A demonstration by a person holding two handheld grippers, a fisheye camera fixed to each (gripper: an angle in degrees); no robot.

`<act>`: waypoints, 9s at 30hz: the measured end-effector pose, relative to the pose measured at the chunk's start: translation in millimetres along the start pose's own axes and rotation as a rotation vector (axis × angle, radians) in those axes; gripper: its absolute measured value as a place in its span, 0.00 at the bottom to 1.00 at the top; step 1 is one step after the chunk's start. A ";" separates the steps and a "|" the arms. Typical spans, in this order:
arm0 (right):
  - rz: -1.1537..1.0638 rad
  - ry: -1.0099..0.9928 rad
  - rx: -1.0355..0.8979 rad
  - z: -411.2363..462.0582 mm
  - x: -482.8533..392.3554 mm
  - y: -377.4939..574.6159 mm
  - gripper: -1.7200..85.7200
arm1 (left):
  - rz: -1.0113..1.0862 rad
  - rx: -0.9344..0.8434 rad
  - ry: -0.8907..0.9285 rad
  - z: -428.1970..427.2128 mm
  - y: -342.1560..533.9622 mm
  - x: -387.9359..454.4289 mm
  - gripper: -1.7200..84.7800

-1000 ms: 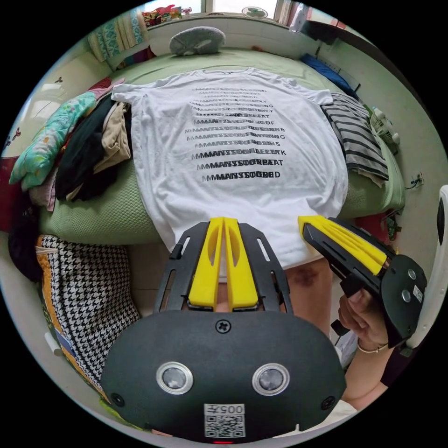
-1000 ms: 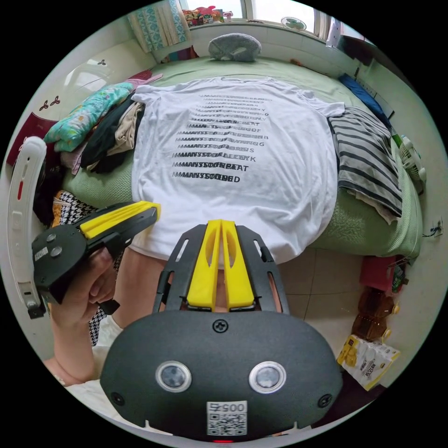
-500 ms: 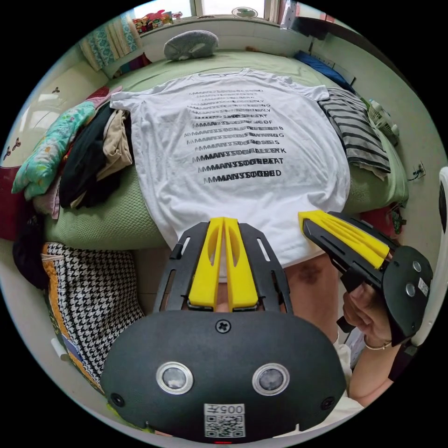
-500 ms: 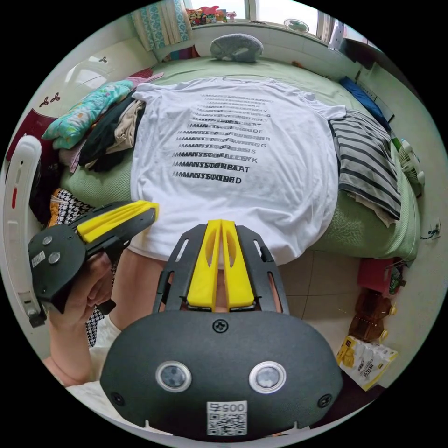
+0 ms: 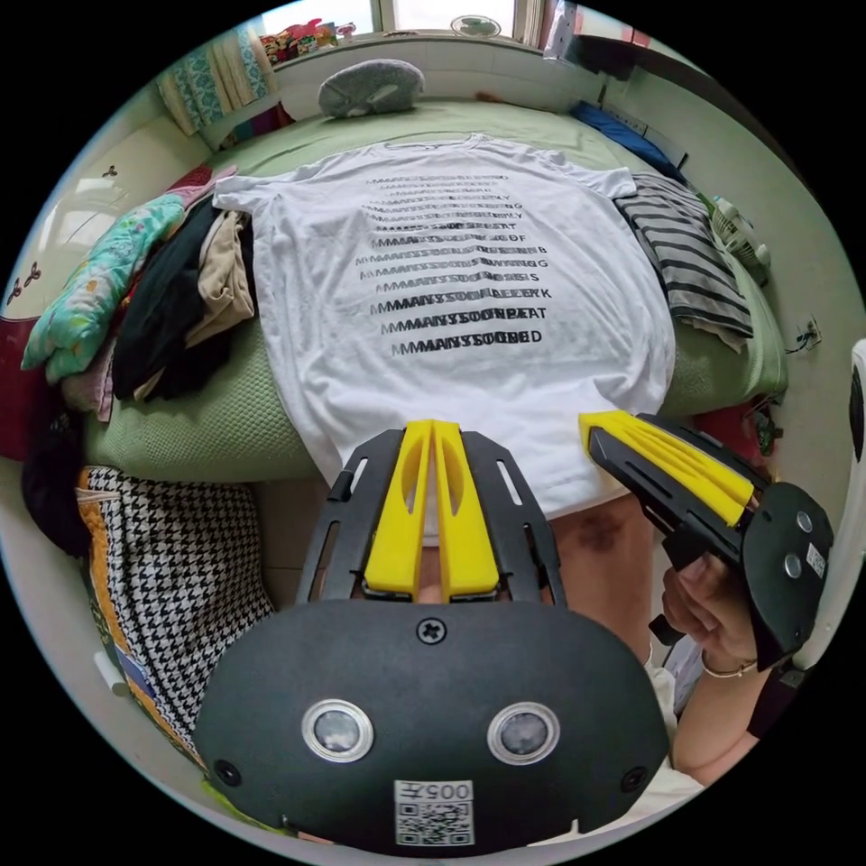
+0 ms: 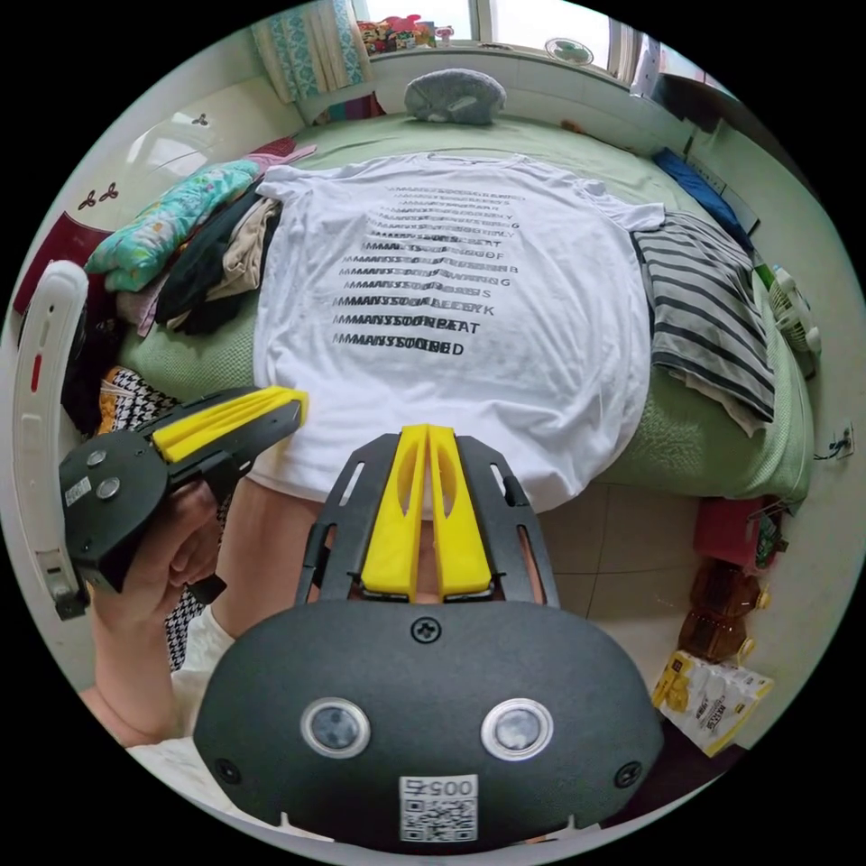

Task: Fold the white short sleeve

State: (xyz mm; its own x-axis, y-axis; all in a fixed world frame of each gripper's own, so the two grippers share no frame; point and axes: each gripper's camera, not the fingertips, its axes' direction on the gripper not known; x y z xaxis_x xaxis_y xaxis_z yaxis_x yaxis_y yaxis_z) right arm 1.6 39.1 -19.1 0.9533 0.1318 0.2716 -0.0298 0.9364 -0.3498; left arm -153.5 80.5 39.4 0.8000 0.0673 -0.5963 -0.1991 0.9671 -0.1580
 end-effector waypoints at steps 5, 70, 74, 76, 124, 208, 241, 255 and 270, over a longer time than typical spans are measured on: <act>-0.021 0.023 -0.001 4.5 0.8 -8.1 0.00 | -0.011 0.009 0.013 -0.3 -0.7 -8.4 0.01; -0.538 -0.311 0.114 207.4 -196.2 -590.0 0.13 | -0.346 0.334 -0.090 16.0 -234.2 -370.4 0.11; -0.439 -0.279 0.084 221.7 -193.5 -616.7 0.02 | -0.343 0.328 -0.080 18.7 -239.7 -375.2 0.05; -0.393 -0.348 0.095 223.2 -180.4 -634.1 0.01 | -0.345 0.343 -0.072 18.1 -240.3 -377.4 0.03; -0.557 -0.183 0.100 359.2 -113.7 -775.9 0.14 | -0.298 0.249 0.029 124.0 -314.6 -322.1 0.09; 0.418 -0.072 -0.050 242.6 601.1 -633.2 0.05 | 0.425 0.204 0.461 260.5 -503.0 230.8 0.12; -0.043 -0.034 0.044 230.8 435.5 -682.1 0.09 | 0.052 0.259 0.466 304.2 -453.7 86.5 0.11; 0.178 0.003 0.017 304.9 436.6 -681.2 0.04 | 0.108 0.247 0.521 318.5 -440.7 83.7 0.10; 0.099 0.087 0.032 262.4 351.2 -633.2 0.00 | 0.108 0.303 0.540 267.3 -410.7 39.8 0.10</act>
State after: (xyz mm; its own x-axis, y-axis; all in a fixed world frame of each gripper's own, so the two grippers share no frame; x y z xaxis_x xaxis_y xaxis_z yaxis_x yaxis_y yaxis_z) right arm 276.5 -422.1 533.0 0.9677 0.1966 0.1579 -0.1332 0.9303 -0.3417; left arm 111.4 -248.5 291.0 0.3697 0.1115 -0.9224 -0.0302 0.9937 0.1081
